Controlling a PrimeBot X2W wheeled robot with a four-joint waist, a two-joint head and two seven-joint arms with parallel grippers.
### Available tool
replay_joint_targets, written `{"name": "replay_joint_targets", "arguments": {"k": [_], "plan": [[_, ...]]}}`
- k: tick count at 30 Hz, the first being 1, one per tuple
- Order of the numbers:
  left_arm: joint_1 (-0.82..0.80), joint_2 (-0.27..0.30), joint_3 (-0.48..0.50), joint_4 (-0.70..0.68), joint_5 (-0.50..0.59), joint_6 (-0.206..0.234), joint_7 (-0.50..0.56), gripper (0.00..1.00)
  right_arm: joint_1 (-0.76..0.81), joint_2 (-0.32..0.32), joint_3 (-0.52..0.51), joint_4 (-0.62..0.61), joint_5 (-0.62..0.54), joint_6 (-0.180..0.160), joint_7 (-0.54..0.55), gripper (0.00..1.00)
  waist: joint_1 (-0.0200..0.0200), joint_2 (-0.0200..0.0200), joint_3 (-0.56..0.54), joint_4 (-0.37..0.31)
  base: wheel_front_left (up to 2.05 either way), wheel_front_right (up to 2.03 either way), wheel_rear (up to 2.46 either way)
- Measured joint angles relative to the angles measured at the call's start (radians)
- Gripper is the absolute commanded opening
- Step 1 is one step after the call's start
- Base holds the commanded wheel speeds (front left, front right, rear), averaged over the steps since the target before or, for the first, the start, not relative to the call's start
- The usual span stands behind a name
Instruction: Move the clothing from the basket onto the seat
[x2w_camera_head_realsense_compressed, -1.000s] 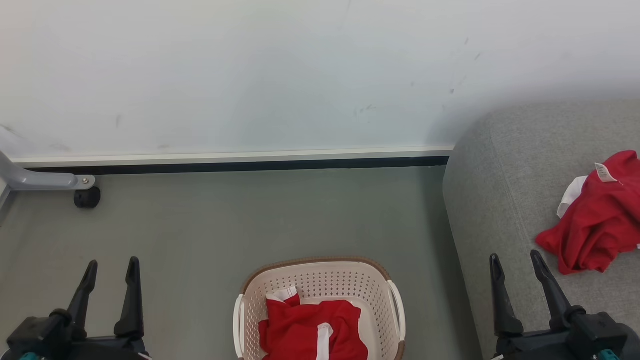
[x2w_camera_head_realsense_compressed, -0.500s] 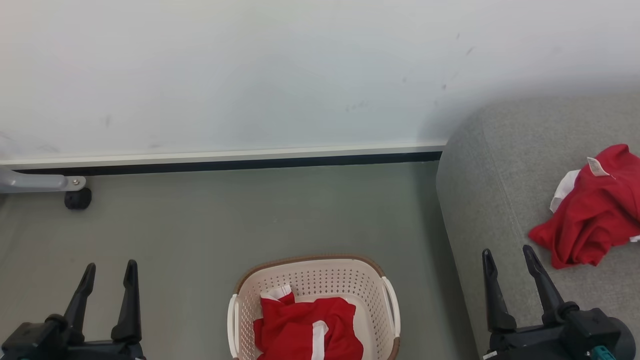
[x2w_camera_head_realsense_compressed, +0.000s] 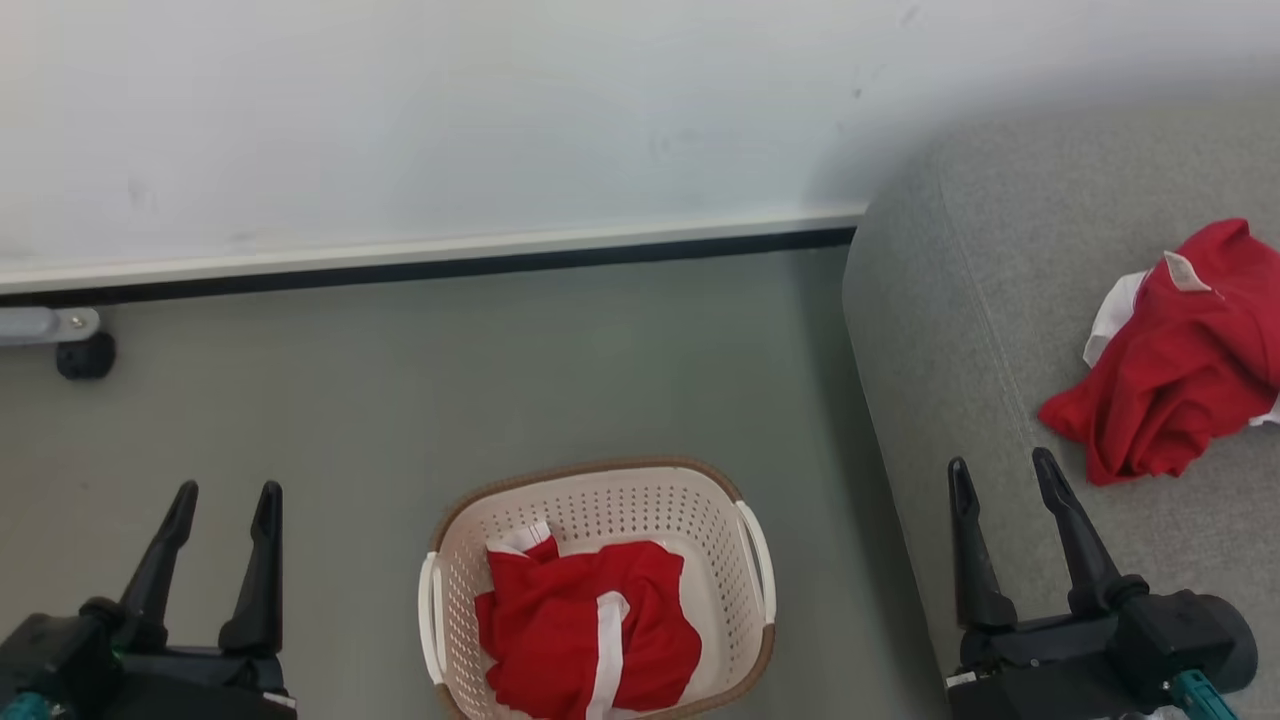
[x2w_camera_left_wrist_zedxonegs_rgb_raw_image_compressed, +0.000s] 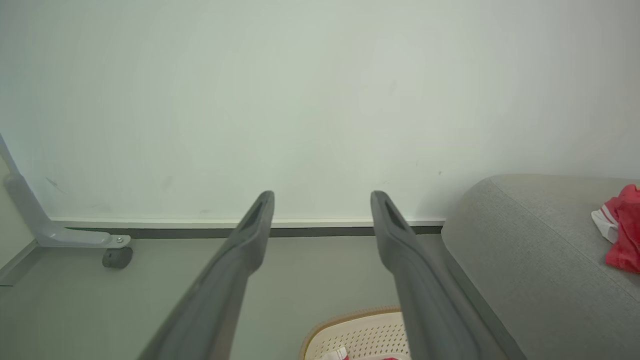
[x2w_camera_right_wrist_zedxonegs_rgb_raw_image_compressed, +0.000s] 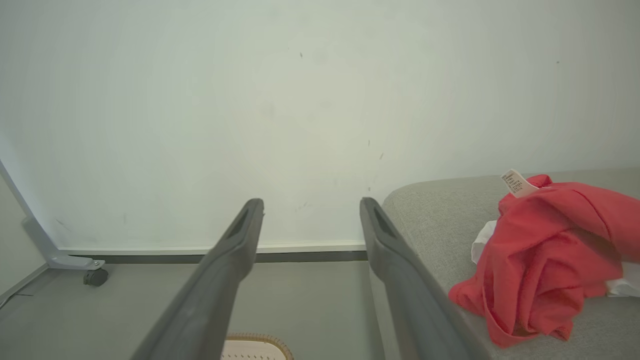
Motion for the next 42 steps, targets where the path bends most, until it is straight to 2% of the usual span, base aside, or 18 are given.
{"name": "replay_joint_targets", "arguments": {"k": [8, 18, 24, 33, 42], "plan": [[-0.059, 0.032, 0.007, 0.014, 0.000, -0.054, 0.000, 1.00, -0.041, 0.000, 0.056, -0.022, -0.001, -0.038, -0.007, 1.00, 0.0001, 0.0000, 0.094, -0.036, 0.00, 0.00, 0.00], [-0.139, 0.078, -0.029, 0.044, 0.017, -0.091, 0.000, 1.00, -0.091, 0.000, 0.157, -0.038, 0.025, -0.091, -0.016, 1.00, 0.0000, 0.0001, 0.212, -0.085, 0.00, 0.00, 0.00], [-0.193, 0.116, -0.059, 0.067, 0.037, -0.108, 0.005, 1.00, -0.128, 0.000, 0.210, -0.053, 0.041, -0.110, -0.017, 1.00, 0.0000, 0.0001, 0.294, -0.119, 0.00, 0.00, 0.00], [-0.264, 0.150, -0.104, 0.100, 0.047, -0.116, 0.033, 1.00, -0.174, -0.001, 0.255, -0.093, 0.070, -0.120, -0.022, 1.00, 0.0001, 0.0001, 0.419, -0.171, 0.00, 0.00, 0.00], [-0.371, 0.169, -0.174, 0.116, 0.072, -0.117, 0.085, 1.00, -0.201, 0.000, 0.223, -0.177, 0.080, -0.120, -0.025, 1.00, 0.0001, 0.0002, 0.546, -0.224, 0.00, 0.00, 0.00]]}}
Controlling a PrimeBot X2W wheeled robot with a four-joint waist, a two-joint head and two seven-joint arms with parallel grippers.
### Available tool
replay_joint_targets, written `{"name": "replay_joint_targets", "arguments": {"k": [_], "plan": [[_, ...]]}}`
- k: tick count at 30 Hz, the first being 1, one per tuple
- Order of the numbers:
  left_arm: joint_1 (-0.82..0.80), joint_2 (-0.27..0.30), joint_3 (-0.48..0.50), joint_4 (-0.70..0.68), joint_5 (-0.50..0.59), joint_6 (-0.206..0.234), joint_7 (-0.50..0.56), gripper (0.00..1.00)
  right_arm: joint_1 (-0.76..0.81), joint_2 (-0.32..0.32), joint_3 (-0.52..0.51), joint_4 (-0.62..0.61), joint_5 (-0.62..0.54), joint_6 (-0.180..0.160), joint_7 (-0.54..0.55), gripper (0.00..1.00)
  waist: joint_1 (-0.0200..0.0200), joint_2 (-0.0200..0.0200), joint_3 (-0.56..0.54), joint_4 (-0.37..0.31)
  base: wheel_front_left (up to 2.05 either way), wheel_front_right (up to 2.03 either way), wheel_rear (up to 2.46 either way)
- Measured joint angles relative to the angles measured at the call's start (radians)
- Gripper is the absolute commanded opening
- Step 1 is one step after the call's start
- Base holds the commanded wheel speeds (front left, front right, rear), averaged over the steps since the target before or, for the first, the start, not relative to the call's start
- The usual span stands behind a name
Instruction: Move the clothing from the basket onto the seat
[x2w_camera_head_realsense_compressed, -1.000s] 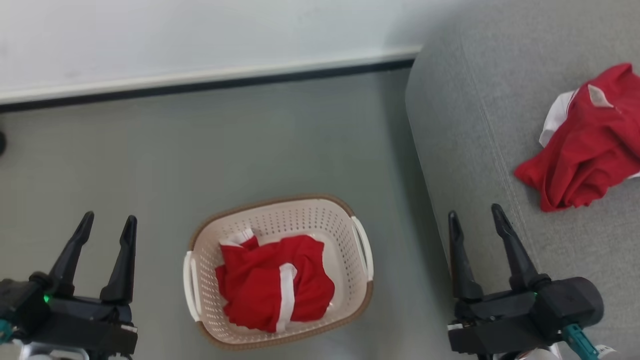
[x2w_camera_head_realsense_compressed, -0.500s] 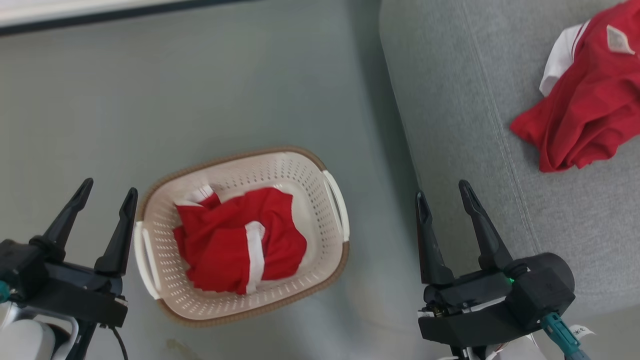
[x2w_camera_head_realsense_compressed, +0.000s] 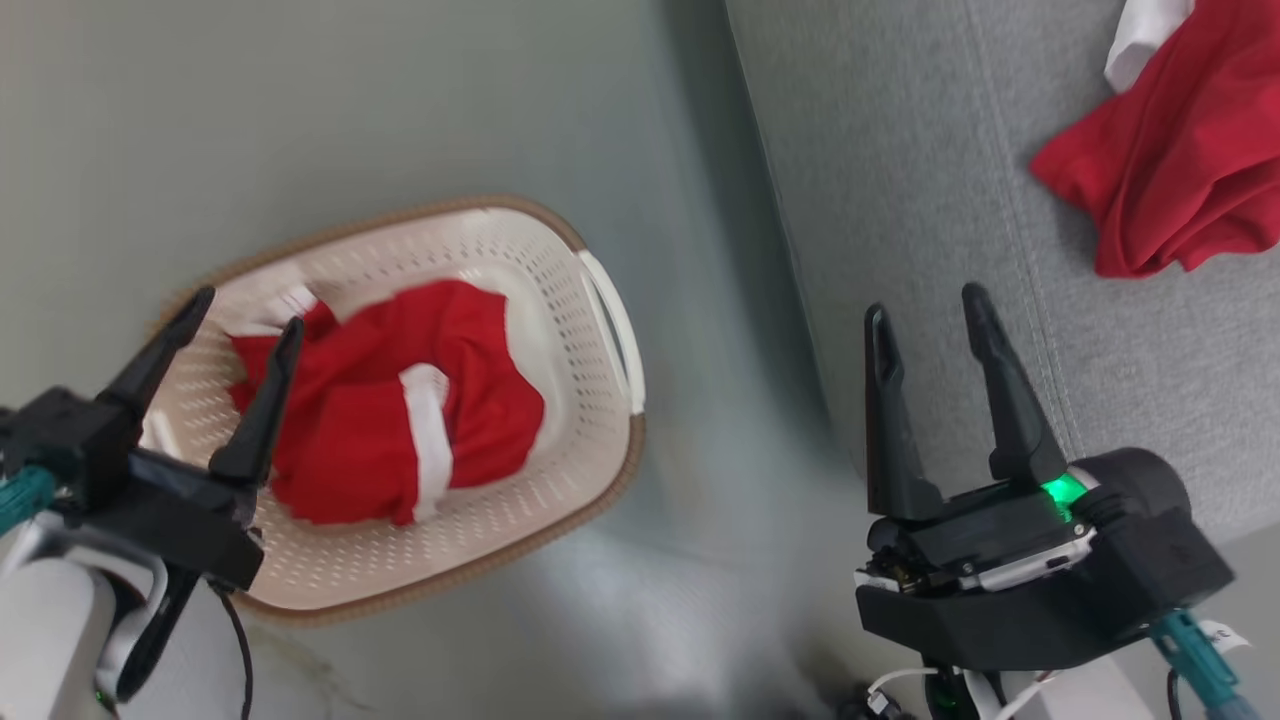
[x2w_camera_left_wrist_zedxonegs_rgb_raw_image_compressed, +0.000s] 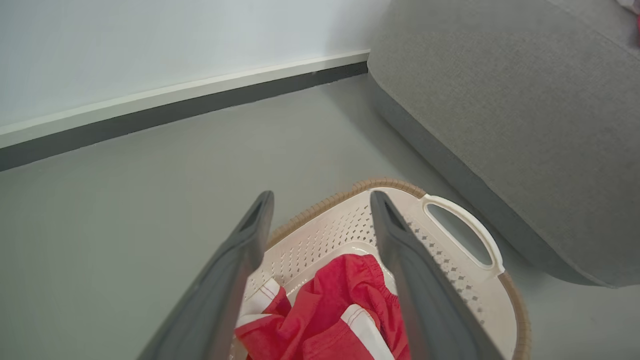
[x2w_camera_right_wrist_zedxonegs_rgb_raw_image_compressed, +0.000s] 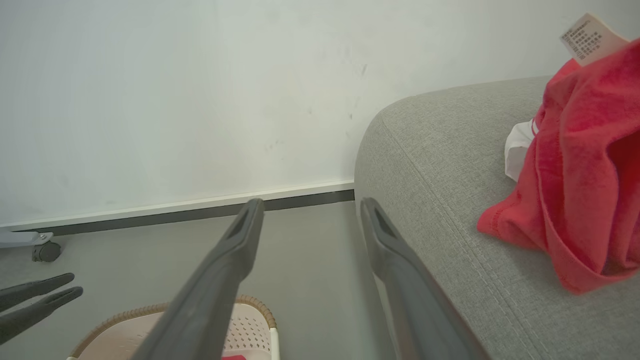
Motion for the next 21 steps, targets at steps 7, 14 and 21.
{"name": "replay_joint_targets", "arguments": {"k": [7, 14, 21], "plan": [[-0.065, 0.019, -0.055, 0.029, 0.041, -0.001, 0.046, 1.00, -0.019, 0.000, 0.006, -0.071, 0.040, 0.000, 0.000, 1.00, 0.0000, -0.0001, 0.099, -0.039, 0.00, 0.00, 0.00], [-0.100, 0.046, -0.100, 0.100, 0.072, -0.001, 0.095, 1.00, -0.024, 0.001, 0.065, -0.130, 0.053, 0.000, 0.000, 1.00, -0.0001, -0.0001, 0.196, -0.092, 0.00, 0.00, 0.00], [-0.162, 0.039, -0.158, 0.176, 0.110, -0.008, 0.141, 1.00, -0.024, 0.002, 0.080, -0.154, 0.059, -0.003, 0.000, 1.00, 0.0000, 0.0000, 0.257, -0.144, 0.00, 0.00, 0.00]]}}
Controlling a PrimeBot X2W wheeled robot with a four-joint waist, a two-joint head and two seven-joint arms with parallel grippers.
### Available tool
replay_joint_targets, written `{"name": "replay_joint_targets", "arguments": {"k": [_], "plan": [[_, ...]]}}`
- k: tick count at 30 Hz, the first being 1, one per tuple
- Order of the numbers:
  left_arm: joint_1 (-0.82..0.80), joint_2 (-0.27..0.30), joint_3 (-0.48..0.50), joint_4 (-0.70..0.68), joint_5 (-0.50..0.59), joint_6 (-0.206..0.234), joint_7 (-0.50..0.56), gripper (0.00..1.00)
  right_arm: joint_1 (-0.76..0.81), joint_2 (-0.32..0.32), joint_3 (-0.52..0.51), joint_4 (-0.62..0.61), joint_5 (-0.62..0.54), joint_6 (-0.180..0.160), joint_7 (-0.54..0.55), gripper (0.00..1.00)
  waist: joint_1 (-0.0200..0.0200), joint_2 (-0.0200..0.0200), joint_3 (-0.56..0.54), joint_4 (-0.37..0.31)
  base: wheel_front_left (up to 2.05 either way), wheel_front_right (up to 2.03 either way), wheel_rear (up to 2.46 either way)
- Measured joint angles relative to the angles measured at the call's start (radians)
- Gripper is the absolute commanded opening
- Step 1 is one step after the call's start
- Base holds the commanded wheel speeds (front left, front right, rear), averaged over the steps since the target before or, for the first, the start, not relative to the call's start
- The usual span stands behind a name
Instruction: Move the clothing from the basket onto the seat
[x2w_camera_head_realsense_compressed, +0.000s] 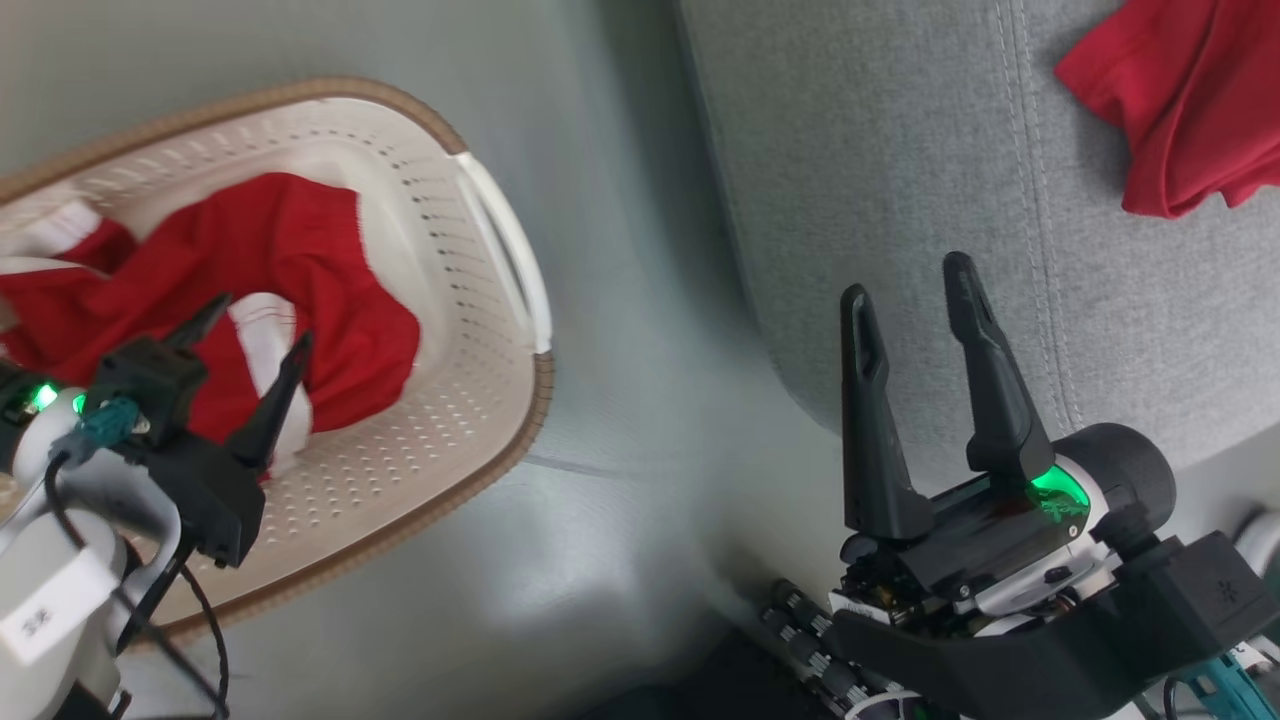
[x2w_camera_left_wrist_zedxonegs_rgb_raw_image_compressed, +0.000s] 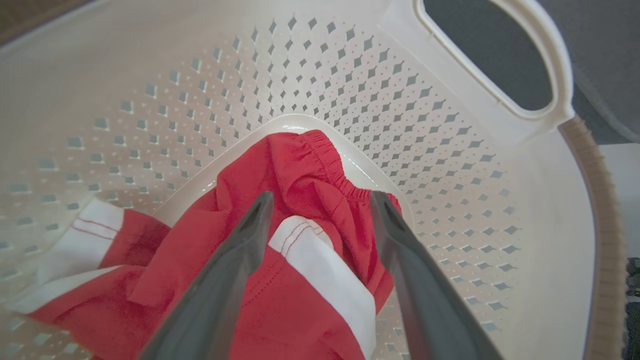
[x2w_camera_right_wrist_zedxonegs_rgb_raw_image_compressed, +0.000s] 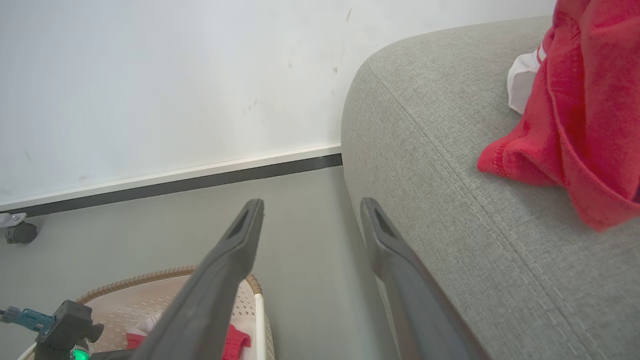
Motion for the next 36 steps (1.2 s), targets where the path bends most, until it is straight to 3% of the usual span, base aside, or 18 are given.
{"name": "replay_joint_targets", "arguments": {"k": [9, 27, 28, 29, 30, 31, 36], "plan": [[-0.059, -0.030, -0.044, 0.119, 0.014, 0.000, 0.087, 1.00, 0.040, 0.002, 0.016, -0.024, -0.003, 0.000, 0.000, 1.00, -0.0001, -0.0001, 0.031, -0.037, 0.00, 0.00, 0.00], [-0.167, -0.020, -0.213, 0.291, 0.127, 0.000, 0.264, 1.00, 0.105, 0.004, 0.037, -0.083, -0.049, 0.000, 0.000, 1.00, -0.0001, -0.0002, 0.048, -0.034, 0.00, 0.00, 0.00], [-0.169, -0.020, -0.219, 0.292, 0.127, 0.000, 0.264, 0.85, 0.105, 0.004, 0.037, -0.086, -0.053, 0.000, 0.000, 1.00, -0.0001, -0.0003, 0.048, -0.034, 0.00, 0.00, 0.00], [-0.172, -0.020, -0.224, 0.295, 0.126, 0.000, 0.264, 0.42, 0.105, 0.005, 0.037, -0.088, -0.053, 0.000, 0.000, 1.00, -0.0002, -0.0003, 0.048, -0.033, 0.00, 0.00, 0.00], [-0.178, -0.021, -0.229, 0.297, 0.126, 0.000, 0.267, 0.42, 0.105, 0.005, 0.037, -0.090, -0.054, 0.000, 0.000, 1.00, -0.0002, -0.0002, 0.049, -0.032, 0.00, 0.00, 0.00], [-0.178, -0.021, -0.229, 0.297, 0.126, 0.000, 0.267, 0.00, 0.105, 0.005, 0.037, -0.090, -0.054, 0.000, 0.000, 1.00, -0.0002, -0.0002, 0.049, -0.032, 0.00, 0.00, 0.00], [-0.199, -0.023, -0.238, 0.307, 0.114, 0.000, 0.264, 0.00, 0.105, 0.005, 0.035, -0.093, -0.054, 0.000, 0.000, 1.00, -0.0001, -0.0003, 0.048, -0.029, 0.00, 0.00, 0.00]]}}
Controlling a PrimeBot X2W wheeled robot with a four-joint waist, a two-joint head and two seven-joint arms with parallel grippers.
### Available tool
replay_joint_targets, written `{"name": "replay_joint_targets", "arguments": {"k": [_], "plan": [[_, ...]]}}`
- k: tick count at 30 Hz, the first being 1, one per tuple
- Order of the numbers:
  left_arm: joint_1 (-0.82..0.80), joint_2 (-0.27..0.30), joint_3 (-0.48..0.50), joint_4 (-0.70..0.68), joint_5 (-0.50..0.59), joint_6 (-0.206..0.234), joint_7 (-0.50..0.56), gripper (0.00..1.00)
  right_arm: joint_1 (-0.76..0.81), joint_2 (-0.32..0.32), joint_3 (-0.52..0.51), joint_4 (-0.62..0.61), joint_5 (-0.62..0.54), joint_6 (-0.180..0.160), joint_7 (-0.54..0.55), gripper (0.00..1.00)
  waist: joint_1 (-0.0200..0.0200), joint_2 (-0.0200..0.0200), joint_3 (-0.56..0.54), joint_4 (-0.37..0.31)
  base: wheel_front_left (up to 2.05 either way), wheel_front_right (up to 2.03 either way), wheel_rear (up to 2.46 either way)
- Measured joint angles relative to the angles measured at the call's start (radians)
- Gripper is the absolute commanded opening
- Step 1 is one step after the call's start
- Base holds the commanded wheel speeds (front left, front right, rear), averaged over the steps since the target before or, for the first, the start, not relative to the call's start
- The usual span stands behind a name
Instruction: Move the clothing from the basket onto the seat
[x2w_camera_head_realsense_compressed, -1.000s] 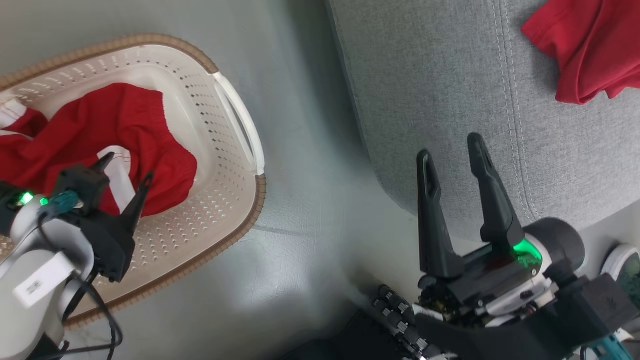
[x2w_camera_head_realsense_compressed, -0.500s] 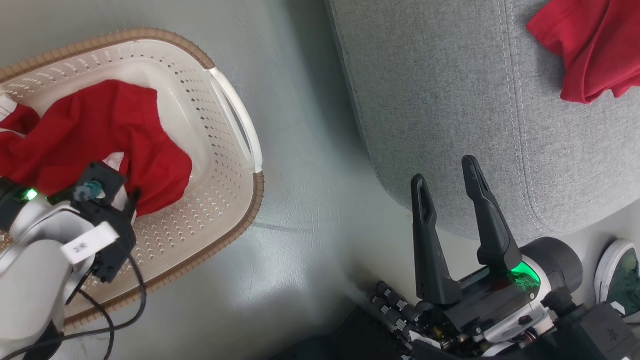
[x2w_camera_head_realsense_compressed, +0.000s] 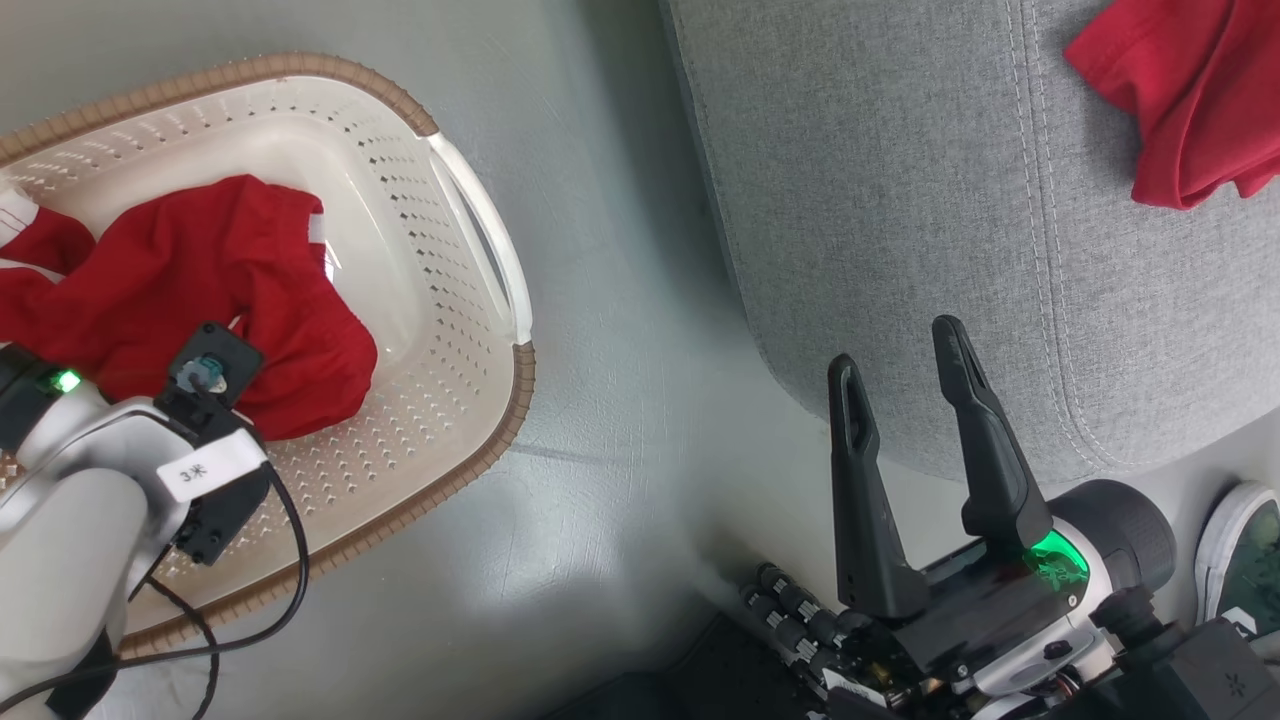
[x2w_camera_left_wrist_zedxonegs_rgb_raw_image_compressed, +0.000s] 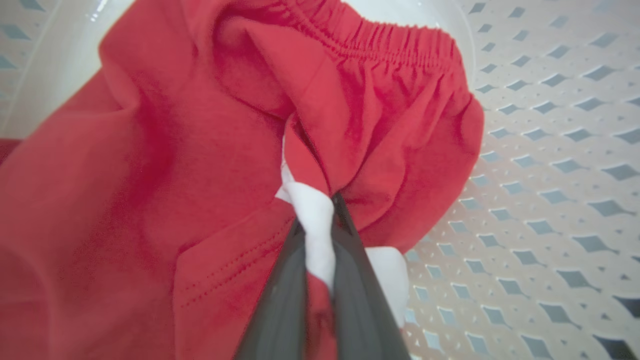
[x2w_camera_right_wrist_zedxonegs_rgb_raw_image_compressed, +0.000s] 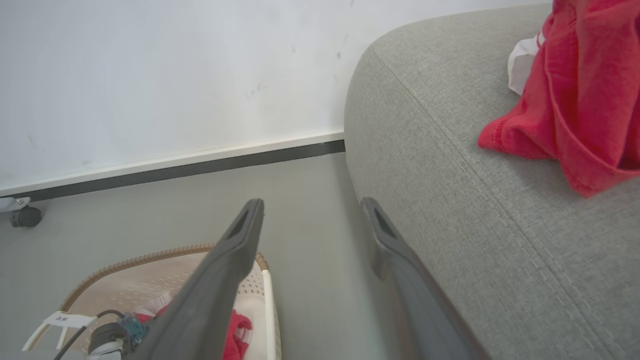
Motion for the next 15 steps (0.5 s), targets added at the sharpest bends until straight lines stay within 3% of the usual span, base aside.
{"name": "replay_joint_targets", "arguments": {"k": [10, 15], "plan": [[-0.007, 0.032, -0.001, 0.007, -0.071, 0.000, -0.100, 0.00, -0.077, 0.000, 0.001, 0.013, 0.016, 0.000, 0.000, 1.00, 0.0000, 0.0000, -0.031, -0.008, 0.00, 0.00, 0.00], [-0.009, 0.053, -0.049, -0.025, -0.072, 0.000, -0.153, 0.00, -0.139, 0.000, -0.020, 0.046, 0.030, 0.000, 0.000, 1.00, 0.0000, 0.0000, -0.064, -0.016, 0.00, 0.00, 0.00]]}}
